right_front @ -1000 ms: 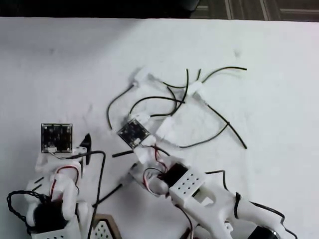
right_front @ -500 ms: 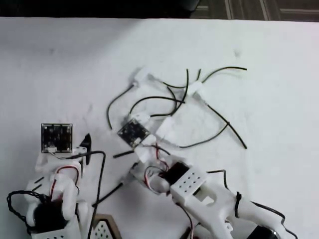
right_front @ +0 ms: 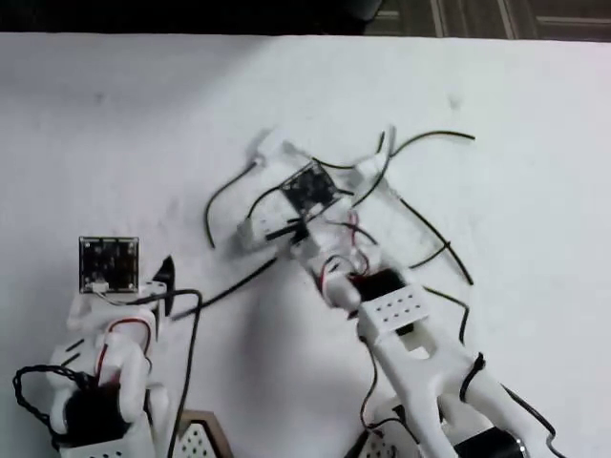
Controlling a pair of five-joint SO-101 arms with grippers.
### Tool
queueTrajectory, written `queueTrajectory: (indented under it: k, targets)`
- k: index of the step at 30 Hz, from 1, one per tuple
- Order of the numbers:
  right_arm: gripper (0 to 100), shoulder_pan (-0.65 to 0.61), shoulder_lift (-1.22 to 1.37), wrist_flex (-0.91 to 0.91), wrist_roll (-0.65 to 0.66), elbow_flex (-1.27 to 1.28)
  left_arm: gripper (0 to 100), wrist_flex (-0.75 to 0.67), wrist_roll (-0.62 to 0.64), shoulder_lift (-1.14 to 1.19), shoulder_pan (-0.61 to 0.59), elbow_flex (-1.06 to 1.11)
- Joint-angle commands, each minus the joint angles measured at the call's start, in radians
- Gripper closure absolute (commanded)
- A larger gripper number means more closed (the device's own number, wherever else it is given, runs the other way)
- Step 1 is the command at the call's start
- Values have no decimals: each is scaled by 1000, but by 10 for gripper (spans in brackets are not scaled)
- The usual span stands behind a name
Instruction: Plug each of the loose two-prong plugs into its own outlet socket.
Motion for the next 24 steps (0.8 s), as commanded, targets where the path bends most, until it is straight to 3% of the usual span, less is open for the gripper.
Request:
queueTrajectory:
  k: [1,8,16,21,24]
  targets:
    - [981,59,-2,-38,41,-49,766,8,2,-1,-2,-2]
    - [974,147,-2,-38,55,-103,763,8,2,-1,-2,-2]
    - [760,150,-10,-44,48,-109,762,-2,2,-1,-1,15]
    - [743,150,-47,-56,48,-104,762,-2,2,-1,-1,17]
    - [744,148,-137,39,51,-103,762,-2,2,-1,-1,17]
